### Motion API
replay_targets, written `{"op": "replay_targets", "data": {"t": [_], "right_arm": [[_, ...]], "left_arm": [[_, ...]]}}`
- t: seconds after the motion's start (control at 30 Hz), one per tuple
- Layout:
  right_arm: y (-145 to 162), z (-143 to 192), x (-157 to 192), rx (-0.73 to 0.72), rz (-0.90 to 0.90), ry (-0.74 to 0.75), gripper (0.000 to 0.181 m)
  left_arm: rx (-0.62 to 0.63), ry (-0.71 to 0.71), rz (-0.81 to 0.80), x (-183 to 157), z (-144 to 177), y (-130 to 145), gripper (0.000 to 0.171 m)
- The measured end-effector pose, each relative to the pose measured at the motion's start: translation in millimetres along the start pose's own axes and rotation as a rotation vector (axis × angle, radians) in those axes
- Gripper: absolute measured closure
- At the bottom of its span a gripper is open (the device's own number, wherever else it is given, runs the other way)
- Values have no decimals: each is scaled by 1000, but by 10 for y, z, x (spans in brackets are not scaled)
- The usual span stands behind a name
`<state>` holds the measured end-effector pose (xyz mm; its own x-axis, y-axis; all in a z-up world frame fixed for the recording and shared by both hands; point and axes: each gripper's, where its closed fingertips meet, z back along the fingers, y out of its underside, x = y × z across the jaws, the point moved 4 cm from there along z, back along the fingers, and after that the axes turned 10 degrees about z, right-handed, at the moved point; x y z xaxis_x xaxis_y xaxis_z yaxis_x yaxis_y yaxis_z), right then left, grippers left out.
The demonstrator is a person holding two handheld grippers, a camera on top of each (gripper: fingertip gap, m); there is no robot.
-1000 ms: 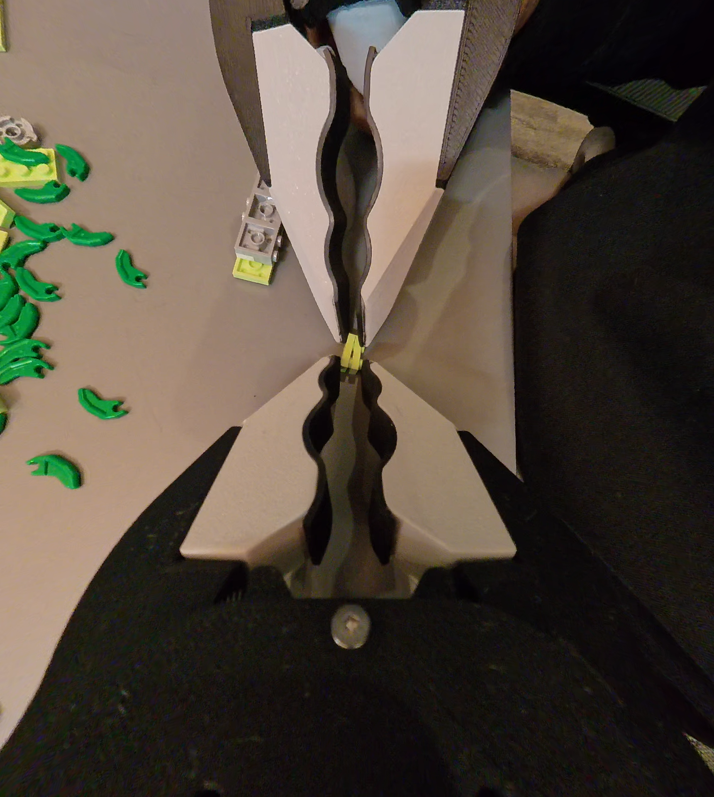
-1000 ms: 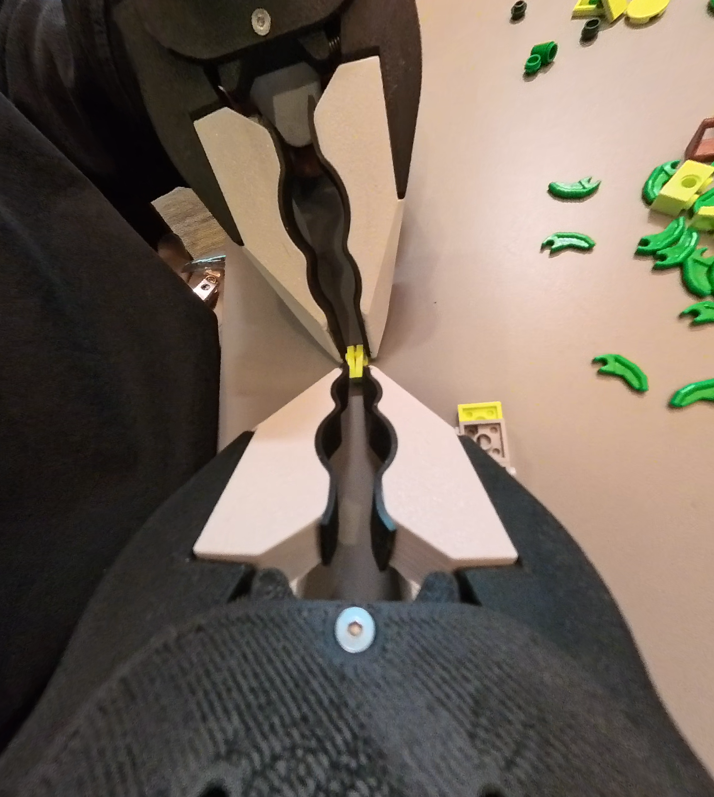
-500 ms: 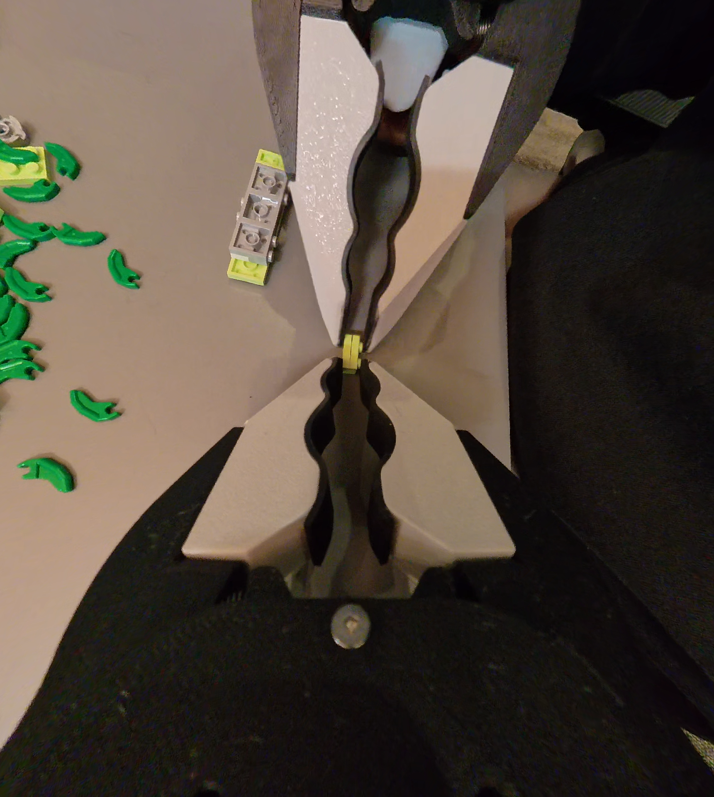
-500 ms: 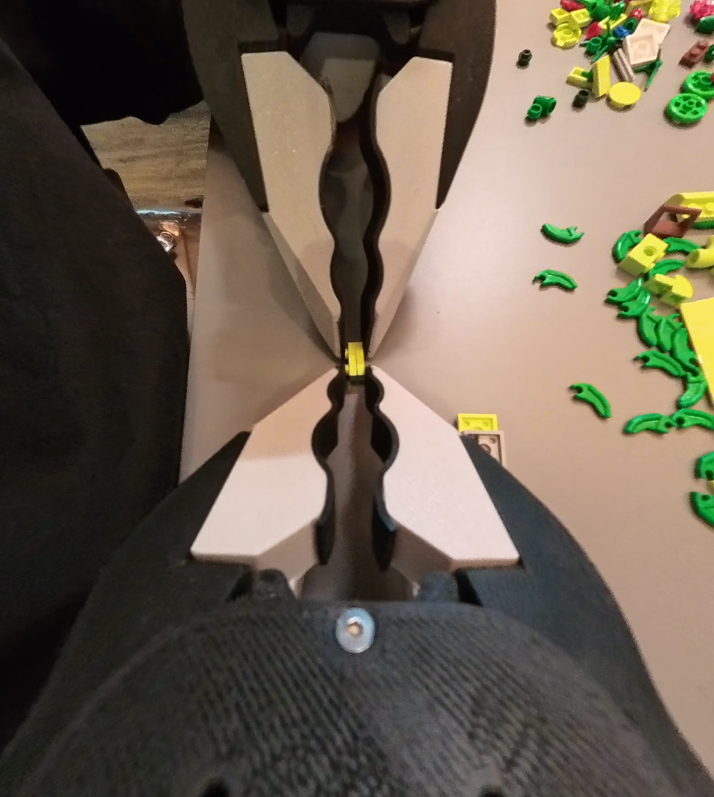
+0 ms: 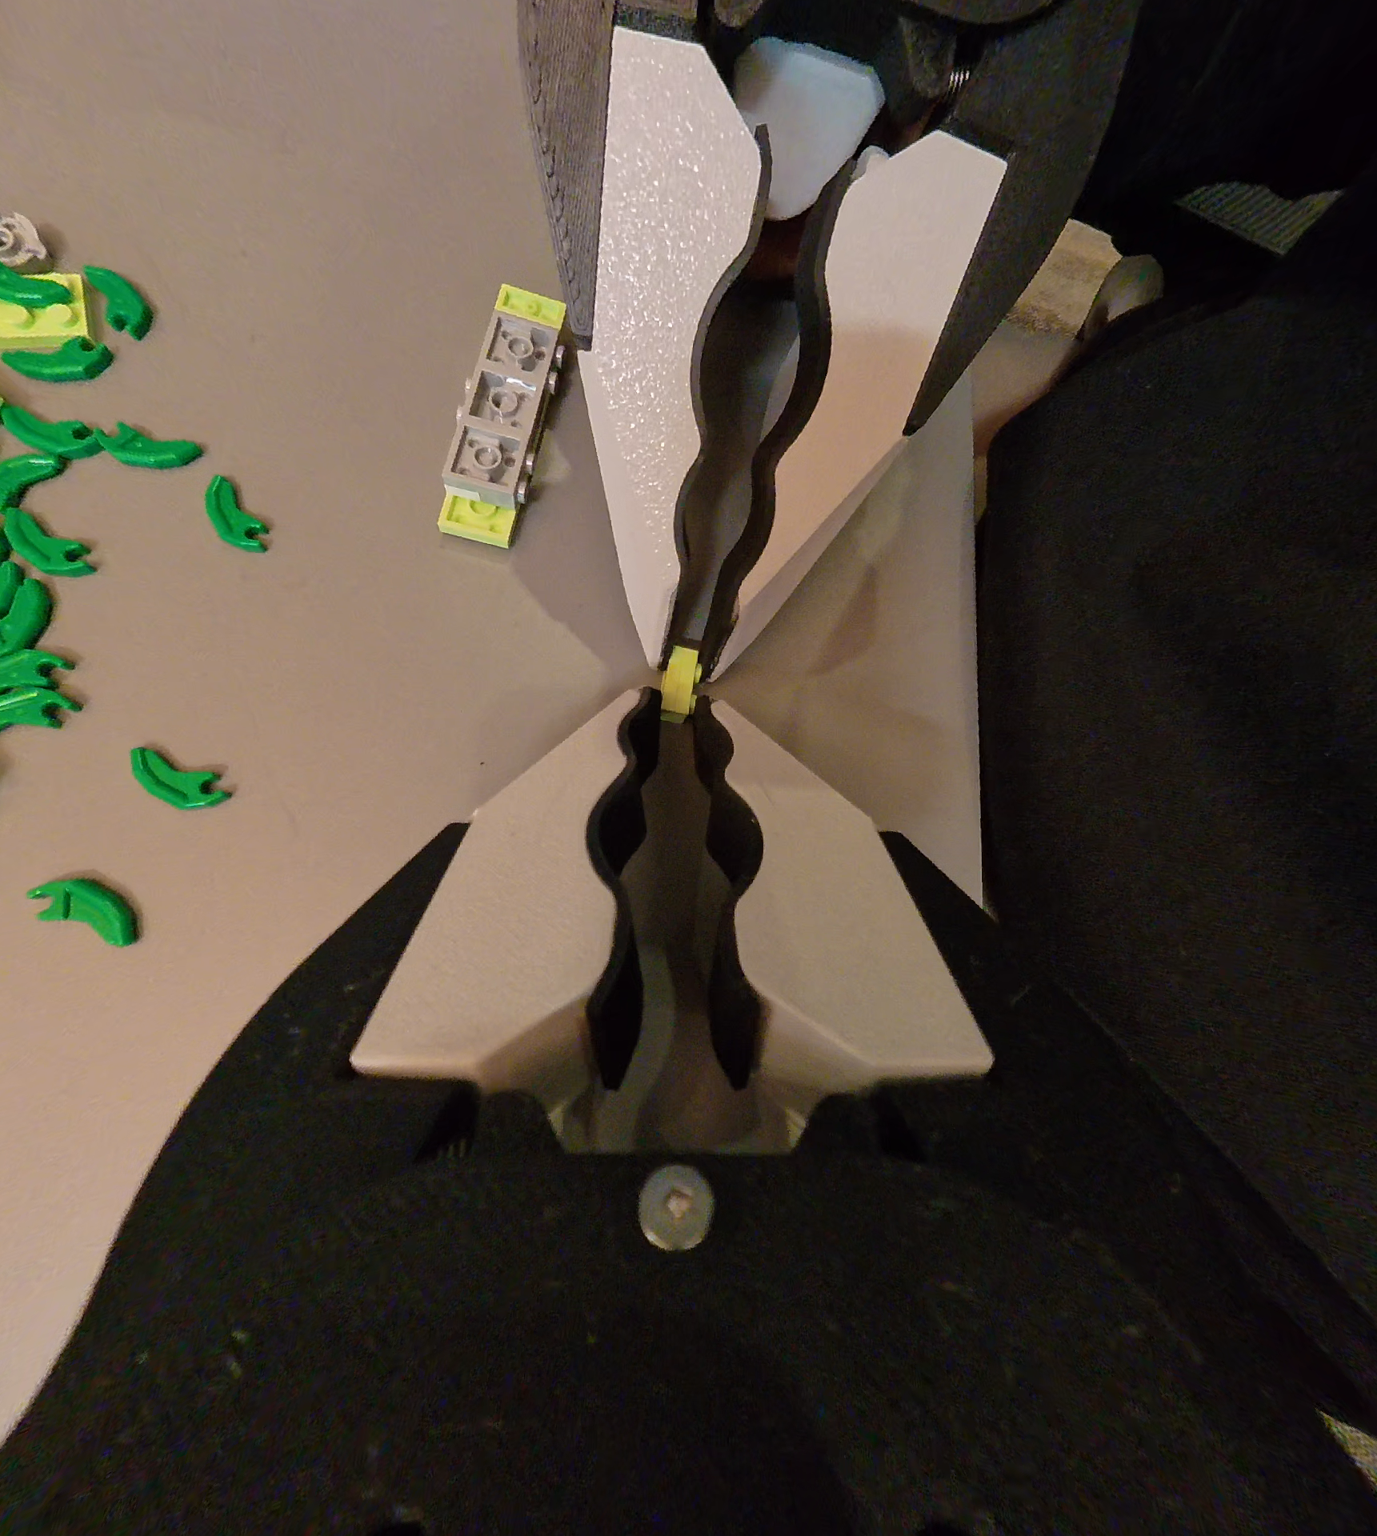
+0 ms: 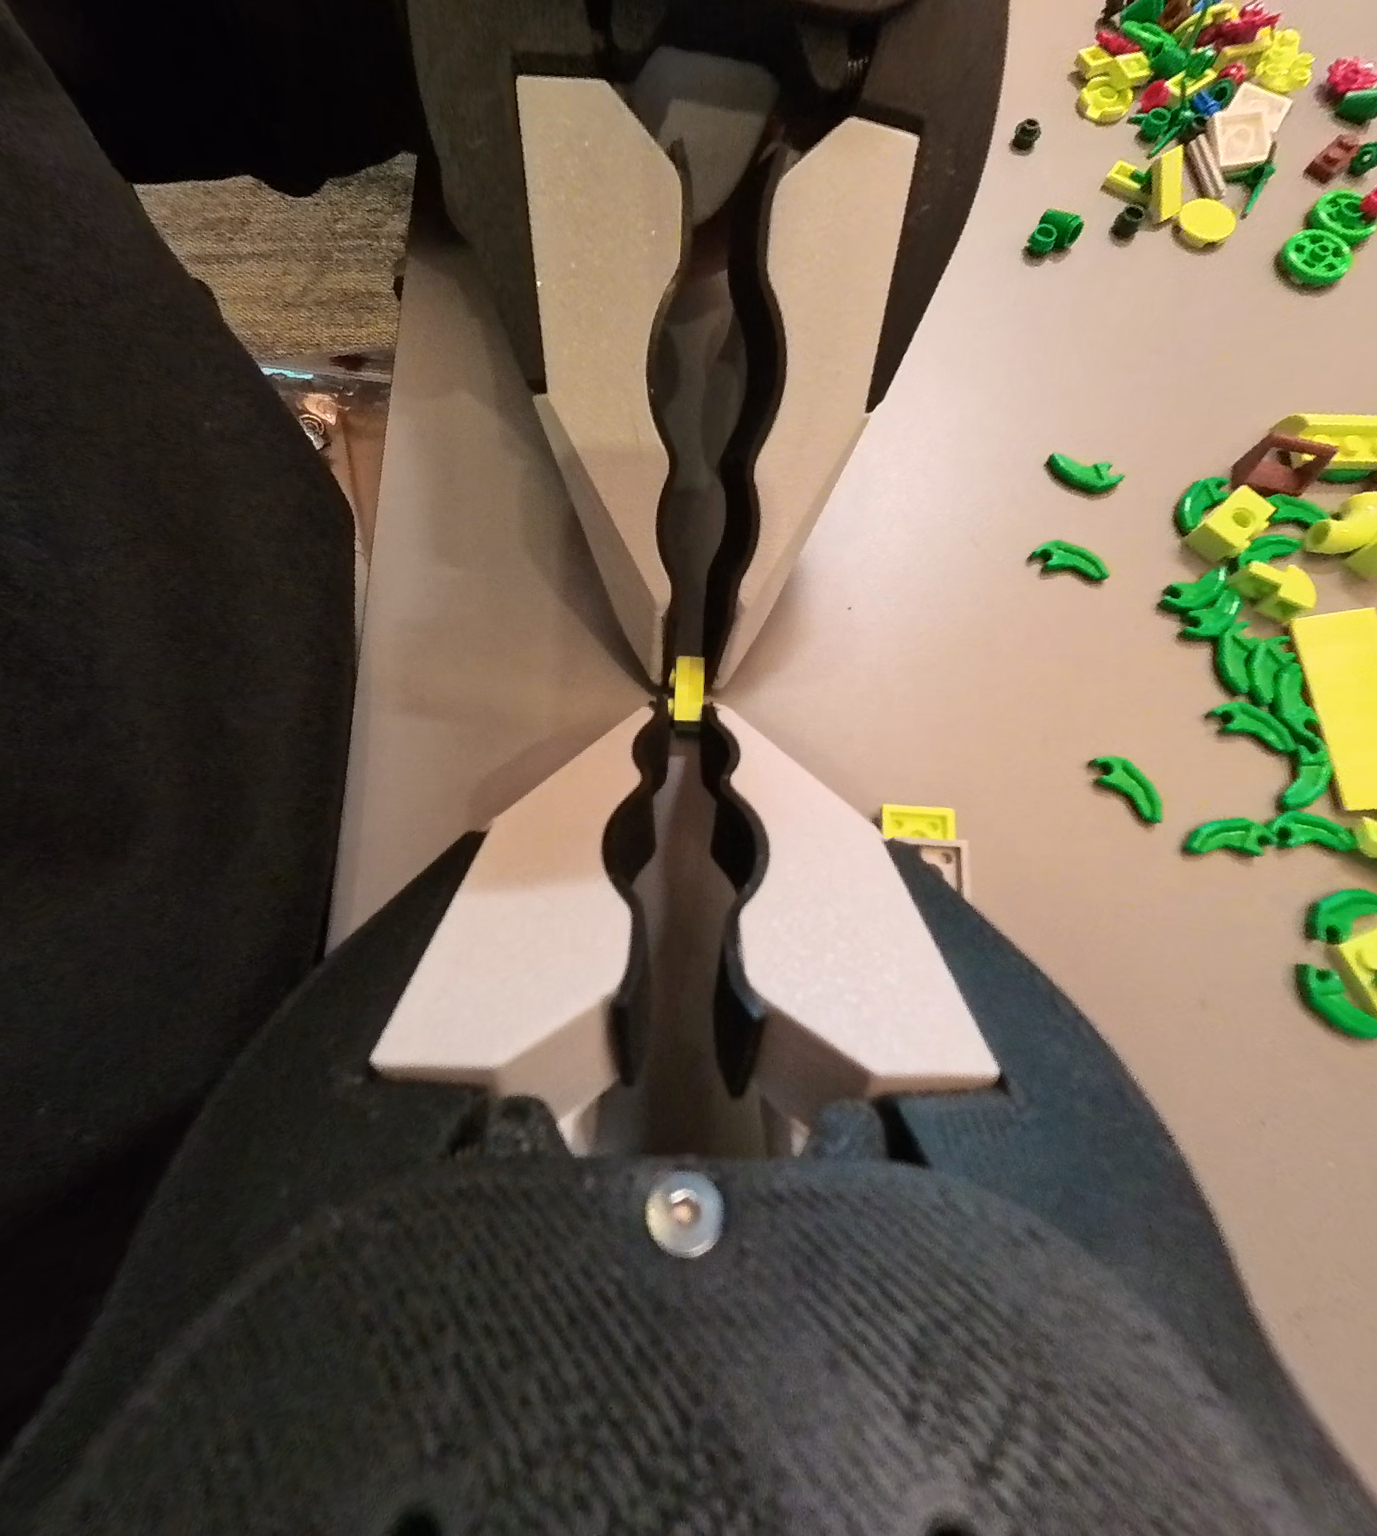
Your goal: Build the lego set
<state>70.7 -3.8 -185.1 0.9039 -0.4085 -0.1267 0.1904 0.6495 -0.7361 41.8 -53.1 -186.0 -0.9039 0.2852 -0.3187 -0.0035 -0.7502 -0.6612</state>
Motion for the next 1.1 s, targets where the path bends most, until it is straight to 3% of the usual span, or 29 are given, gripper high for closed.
{"op": "replay_targets", "data": {"t": [0.27, 0.37, 0.5, 0.7, 0.93, 1.1], "right_arm": [[-5, -2, 1, -1, 23, 25, 175], [-14, 2, 17, 8, 112, 103, 175], [-20, 6, 50, 20, 258, 211, 175], [-6, 32, 63, 34, 352, 270, 175], [42, 120, 108, 59, 312, 256, 165], [53, 134, 138, 38, 178, 204, 161]], "left_arm": [[-6, -12, -9, -3, 3, -1, 165], [-42, -10, 6, -7, 33, -27, 155], [-130, 110, 111, -28, 116, -100, 143], [-131, 114, 161, 14, 114, -102, 144], [-64, 76, 134, -3, 36, -55, 148], [-52, 60, 133, 6, 21, -48, 152]]}}
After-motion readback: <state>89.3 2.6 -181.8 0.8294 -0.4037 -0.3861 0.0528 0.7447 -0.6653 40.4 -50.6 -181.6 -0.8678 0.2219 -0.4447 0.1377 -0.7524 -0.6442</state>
